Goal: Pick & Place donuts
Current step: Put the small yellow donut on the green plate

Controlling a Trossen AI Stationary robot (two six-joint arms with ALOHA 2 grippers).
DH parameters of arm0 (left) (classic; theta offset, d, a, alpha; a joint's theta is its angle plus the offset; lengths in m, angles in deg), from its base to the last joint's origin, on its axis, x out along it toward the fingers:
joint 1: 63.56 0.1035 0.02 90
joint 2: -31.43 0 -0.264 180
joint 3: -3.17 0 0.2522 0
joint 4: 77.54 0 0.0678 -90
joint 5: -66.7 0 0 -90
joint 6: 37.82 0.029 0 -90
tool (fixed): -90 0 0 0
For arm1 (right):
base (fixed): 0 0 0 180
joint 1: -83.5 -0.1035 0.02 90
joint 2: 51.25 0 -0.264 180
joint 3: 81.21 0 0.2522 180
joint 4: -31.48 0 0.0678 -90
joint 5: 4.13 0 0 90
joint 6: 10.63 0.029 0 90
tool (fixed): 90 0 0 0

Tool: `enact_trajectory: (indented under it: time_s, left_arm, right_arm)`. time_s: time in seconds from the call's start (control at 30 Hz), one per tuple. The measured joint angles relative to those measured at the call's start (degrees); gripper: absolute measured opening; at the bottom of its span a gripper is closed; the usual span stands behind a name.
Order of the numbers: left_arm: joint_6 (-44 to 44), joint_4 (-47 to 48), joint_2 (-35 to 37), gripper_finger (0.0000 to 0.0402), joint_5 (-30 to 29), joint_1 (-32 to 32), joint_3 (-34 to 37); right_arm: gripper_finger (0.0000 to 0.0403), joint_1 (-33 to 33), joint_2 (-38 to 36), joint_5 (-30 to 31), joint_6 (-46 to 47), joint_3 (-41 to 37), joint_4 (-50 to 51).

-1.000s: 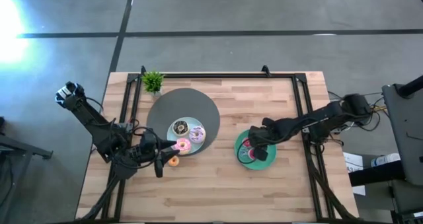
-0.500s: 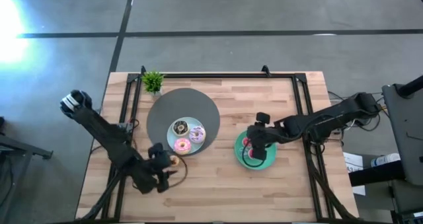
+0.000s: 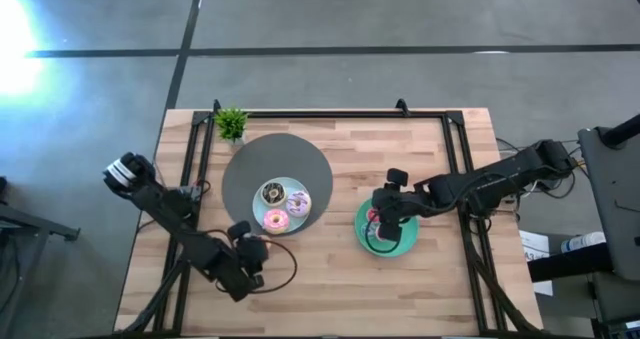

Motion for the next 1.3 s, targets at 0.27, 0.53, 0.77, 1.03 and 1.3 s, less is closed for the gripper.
enact_trajectory:
  time_s: [0.27, 0.53, 0.77, 1.03, 1.3]
  left_arm:
    - [-4.6, -0.5, -0.2, 0.0135, 1.3, 2.0, 2.9]
    - [-1.9, -5.6, -1.1, 0.0135, 4.0, 3.8, 5.8]
    - [-3.4, -5.6, -1.2, 0.0122, 4.5, 6.3, 7.4]
    - [-2.2, -4.9, -1.2, 0.0011, 4.4, 7.1, 7.5]
    - [-4.0, -4.8, 1.0, 0.0001, 5.9, 6.9, 4.3]
  right_arm:
    - [0.0185, 0.0, 0.0, 0.0, 0.1, -0.2, -0.1]
    - [0.0185, 0.0, 0.0, 0.0, 0.1, -0.2, -0.1]
    - [0.0183, 0.0, 0.0, 0.0, 0.8, -0.2, -0.1]
    - [0.0177, 0.0, 0.0, 0.0, 2.0, -0.2, -0.1]
    - [0.0173, 0.0, 0.0, -0.3, 2.0, -0.2, -0.7]
